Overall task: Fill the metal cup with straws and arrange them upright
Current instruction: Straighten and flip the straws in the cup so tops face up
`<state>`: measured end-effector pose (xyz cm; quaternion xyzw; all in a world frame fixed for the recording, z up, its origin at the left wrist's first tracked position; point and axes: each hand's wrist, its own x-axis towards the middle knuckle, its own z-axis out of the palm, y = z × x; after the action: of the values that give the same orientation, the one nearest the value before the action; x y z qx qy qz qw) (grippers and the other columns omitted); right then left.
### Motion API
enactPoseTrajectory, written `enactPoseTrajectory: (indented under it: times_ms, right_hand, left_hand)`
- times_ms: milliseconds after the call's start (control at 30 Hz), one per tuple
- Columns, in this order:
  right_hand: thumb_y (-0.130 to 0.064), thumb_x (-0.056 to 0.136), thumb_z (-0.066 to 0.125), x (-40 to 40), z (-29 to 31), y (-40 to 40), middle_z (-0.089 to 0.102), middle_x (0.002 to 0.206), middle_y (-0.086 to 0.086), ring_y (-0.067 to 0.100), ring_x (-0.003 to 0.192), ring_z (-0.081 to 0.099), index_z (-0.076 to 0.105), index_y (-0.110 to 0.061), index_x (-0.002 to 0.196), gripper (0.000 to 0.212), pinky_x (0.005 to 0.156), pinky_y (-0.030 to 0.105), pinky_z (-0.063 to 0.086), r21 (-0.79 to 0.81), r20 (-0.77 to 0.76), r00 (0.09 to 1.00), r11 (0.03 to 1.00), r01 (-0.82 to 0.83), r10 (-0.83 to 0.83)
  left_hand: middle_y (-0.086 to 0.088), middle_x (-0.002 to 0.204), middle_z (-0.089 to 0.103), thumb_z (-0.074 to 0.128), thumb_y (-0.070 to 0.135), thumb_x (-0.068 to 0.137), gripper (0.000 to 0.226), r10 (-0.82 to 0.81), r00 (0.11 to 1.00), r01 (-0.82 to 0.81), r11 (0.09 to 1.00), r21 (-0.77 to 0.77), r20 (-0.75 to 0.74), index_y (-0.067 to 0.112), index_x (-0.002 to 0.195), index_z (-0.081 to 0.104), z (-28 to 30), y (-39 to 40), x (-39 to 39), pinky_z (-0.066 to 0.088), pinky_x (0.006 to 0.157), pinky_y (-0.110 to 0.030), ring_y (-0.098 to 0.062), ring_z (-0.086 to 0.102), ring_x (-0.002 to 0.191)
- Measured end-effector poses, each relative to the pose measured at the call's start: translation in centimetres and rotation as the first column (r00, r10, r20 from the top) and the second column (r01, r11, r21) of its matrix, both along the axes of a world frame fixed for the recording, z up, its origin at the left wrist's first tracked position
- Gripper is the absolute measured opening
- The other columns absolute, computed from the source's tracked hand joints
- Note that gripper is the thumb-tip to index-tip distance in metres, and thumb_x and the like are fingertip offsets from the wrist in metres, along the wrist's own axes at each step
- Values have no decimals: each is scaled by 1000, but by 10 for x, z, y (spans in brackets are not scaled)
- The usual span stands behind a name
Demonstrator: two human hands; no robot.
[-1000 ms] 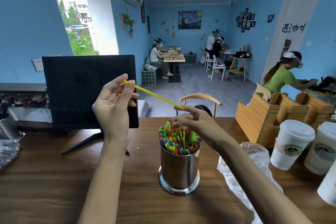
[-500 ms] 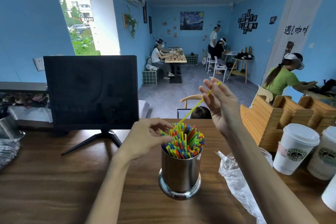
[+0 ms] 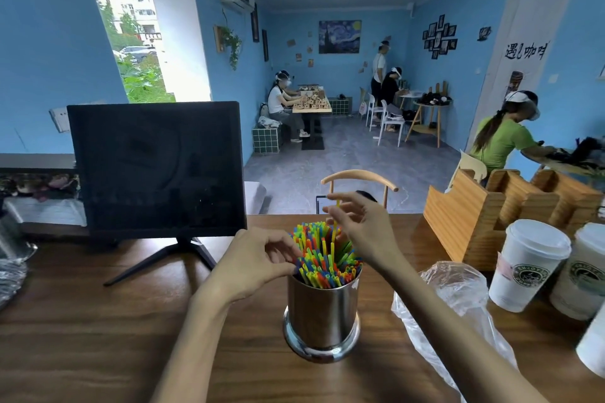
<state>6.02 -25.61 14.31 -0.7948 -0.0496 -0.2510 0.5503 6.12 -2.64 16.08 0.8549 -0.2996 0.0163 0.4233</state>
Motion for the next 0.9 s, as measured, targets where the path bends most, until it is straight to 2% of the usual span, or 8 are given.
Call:
enactPoseTrajectory:
  times_ms: [100,200,267,367,533,667,767,900]
  right_hand:
    - [-28,93,72,7,-14,-1,74,96,-10,2,85,69,75,-27,110,17,73,24,60,-197,-53,997,979,51,-63]
    - [-31,92,72,8,-15,0,73,96,-13,-4,84,65,76,-28,109,17,69,10,49,-269,-72,995,962,49,-71]
    - [-33,93,72,8,-15,1,74,98,-13,-6,85,64,76,-29,110,18,67,7,45,-298,-78,995,954,32,-58]
    - [-33,94,70,8,-14,0,73,102,-12,-6,87,64,75,-29,112,20,66,7,46,-316,-99,995,949,1,-34]
    - [-33,93,70,8,-14,-2,73,99,-13,-6,86,65,75,-31,110,17,67,7,47,-310,-121,993,950,-21,-18]
    - [-32,94,69,7,-13,-3,72,100,-14,-5,89,65,74,-29,112,18,68,8,47,-323,-130,992,945,-44,2]
    - [-31,95,68,7,-13,-3,71,101,-14,-3,91,65,74,-29,113,19,70,9,47,-339,-130,991,939,-54,10]
    - [-30,95,68,7,-12,-4,71,102,-13,-1,92,65,74,-29,114,20,72,12,49,-339,-128,992,939,-62,19]
  left_hand:
    - [5,76,71,90,8,66,36,-44,998,45,999,16,-47,32,89,78,0,3,-2,46,63,-14,-3,55,61]
    - [9,68,70,94,14,67,26,-69,996,70,997,20,-62,27,85,81,1,-1,-5,46,61,-16,-2,56,60]
    - [10,68,72,94,18,68,19,-52,998,52,999,5,-39,26,80,82,1,-4,-4,48,62,-20,-6,58,61]
    - [8,71,75,93,20,69,15,-37,999,37,999,-10,-23,27,77,82,0,-4,-4,48,63,-20,-6,58,61]
    - [3,70,73,88,22,76,12,-6,1000,7,996,-85,10,31,79,81,2,-4,-4,42,59,-20,-4,49,57]
    - [15,72,67,81,20,83,15,6,999,-4,999,-49,41,34,82,74,5,-5,-4,42,59,-17,-5,47,56]
    - [13,77,66,77,23,87,14,30,994,-27,999,-30,104,34,87,70,7,-5,-4,37,57,-14,-6,44,54]
    - [8,74,62,74,25,91,10,20,987,-23,1000,15,157,34,92,68,14,-7,-4,40,61,-12,1,51,62]
